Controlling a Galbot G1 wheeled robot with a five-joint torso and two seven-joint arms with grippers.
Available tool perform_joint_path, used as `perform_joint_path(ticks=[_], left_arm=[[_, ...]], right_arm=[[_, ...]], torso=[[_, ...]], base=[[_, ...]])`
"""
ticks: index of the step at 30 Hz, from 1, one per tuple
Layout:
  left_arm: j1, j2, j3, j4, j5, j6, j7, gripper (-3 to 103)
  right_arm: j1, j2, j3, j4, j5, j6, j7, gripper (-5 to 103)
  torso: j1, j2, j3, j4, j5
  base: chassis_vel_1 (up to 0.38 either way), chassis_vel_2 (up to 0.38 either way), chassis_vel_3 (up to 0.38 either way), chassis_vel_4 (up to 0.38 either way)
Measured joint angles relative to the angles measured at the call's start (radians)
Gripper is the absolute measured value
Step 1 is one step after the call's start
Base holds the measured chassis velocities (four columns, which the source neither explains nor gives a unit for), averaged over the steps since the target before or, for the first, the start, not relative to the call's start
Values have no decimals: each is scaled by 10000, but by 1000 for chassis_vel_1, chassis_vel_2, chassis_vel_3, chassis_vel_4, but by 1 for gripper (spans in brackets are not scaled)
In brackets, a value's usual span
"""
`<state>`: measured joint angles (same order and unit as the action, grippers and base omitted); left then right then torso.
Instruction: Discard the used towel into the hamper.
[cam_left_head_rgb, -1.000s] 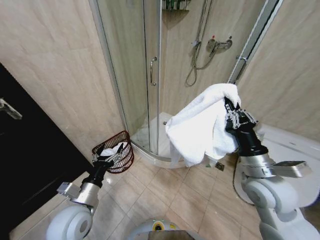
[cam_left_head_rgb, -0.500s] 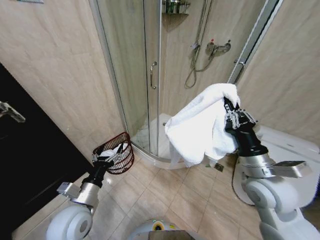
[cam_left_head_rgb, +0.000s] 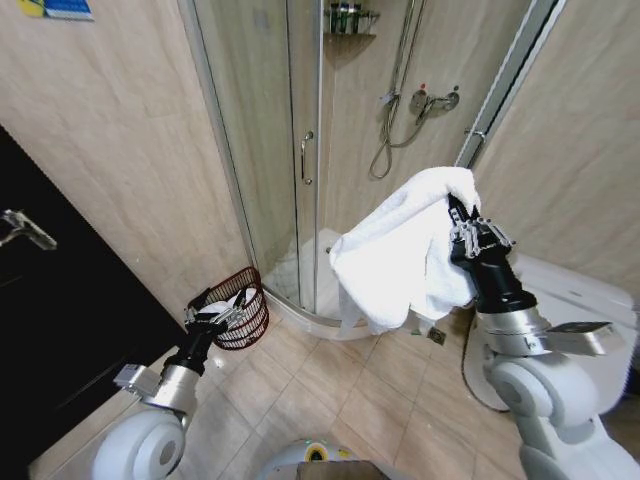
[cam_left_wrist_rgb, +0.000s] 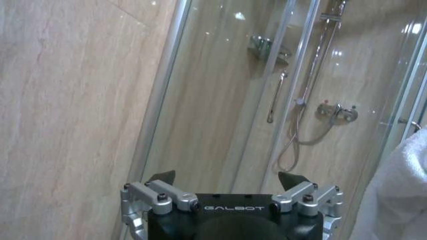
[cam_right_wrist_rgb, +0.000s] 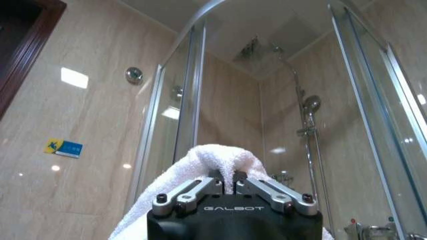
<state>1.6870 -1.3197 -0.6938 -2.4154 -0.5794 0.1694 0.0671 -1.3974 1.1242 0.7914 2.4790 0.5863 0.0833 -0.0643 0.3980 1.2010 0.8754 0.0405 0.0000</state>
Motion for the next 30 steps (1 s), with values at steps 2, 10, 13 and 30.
perform_joint_path(ticks=[2, 10, 13, 30], left_arm=[[0, 0, 0, 0, 0, 0, 0, 100], [0, 0, 0, 0, 0, 0, 0, 100], [0, 0, 0, 0, 0, 0, 0, 100], [0, 0, 0, 0, -1, 0, 0, 100]], right_arm=[[-2, -7, 1, 0, 4, 0, 0, 6], [-1, -15, 18, -7, 46, 0, 0, 6], [5, -18, 26, -19, 58, 0, 0, 6], [-14, -25, 46, -75, 68, 10, -20, 6]], torso=[[49, 104, 55, 0, 0], [263, 545, 282, 0, 0], [324, 683, 358, 0, 0], [405, 830, 431, -1, 0]], base=[[0, 0, 0, 0], [0, 0, 0, 0], [0, 0, 0, 0], [0, 0, 0, 0]])
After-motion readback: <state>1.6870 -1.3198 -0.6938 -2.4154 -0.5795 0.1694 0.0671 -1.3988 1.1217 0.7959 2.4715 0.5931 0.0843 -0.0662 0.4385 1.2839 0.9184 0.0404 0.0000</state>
